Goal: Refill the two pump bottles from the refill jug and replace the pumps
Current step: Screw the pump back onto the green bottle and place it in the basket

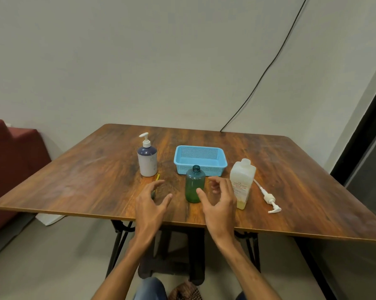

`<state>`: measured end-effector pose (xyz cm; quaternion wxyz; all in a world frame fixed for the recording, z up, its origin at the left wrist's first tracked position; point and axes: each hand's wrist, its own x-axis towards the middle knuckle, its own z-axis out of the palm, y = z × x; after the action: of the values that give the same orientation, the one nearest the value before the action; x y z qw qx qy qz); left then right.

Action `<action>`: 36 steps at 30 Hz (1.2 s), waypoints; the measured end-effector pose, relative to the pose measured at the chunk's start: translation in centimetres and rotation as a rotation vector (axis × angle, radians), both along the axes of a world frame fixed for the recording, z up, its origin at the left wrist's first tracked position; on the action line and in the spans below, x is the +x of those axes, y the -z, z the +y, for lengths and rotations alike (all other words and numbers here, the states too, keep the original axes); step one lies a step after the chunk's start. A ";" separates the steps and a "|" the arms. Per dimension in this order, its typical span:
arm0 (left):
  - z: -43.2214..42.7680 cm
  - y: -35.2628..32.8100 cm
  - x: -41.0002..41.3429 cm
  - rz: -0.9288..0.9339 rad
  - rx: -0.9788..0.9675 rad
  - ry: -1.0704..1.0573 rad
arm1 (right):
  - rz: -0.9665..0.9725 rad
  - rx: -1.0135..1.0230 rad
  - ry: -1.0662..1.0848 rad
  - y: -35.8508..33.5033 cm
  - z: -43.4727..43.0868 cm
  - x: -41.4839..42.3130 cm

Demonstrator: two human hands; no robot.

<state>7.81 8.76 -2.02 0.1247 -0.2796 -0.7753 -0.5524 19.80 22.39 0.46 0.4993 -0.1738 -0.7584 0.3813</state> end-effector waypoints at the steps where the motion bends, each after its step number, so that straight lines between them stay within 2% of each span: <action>1: -0.3 0.4 -0.3 -0.002 -0.017 -0.019 | -0.029 -0.006 -0.005 0.6 -0.2 -0.6; 4: -0.7 1.6 -1.3 0.012 -0.085 -0.112 | -0.120 -0.045 0.031 2.1 -0.5 -2.4; 7: -0.5 2.4 -2.6 -0.050 -0.196 -0.194 | -0.184 -0.115 0.070 3.0 -0.6 -3.8; 12: -0.1 3.5 -4.2 -0.117 -0.353 -0.256 | -0.284 -0.249 0.014 4.2 0.1 -5.7; 16: -0.3 4.1 -5.1 -0.054 -0.405 -0.299 | -0.312 -0.283 -0.008 4.7 0.9 -6.7; 24: -0.8 2.9 -4.9 0.021 -0.347 -0.231 | -0.341 -0.308 -0.014 4.7 2.1 -6.8; 30: -0.7 -2.6 -3.8 0.067 -0.132 -0.168 | -0.345 -0.280 -0.015 4.8 2.1 -6.7; 36: -0.1 -8.9 -2.3 0.217 -0.076 -0.096 | -0.335 -0.264 -0.018 4.7 1.7 -6.5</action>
<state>5.49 8.62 6.88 0.2235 -0.3050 -0.7901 -0.4824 13.34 24.13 -4.21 0.3358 -0.2917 -0.7757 0.4477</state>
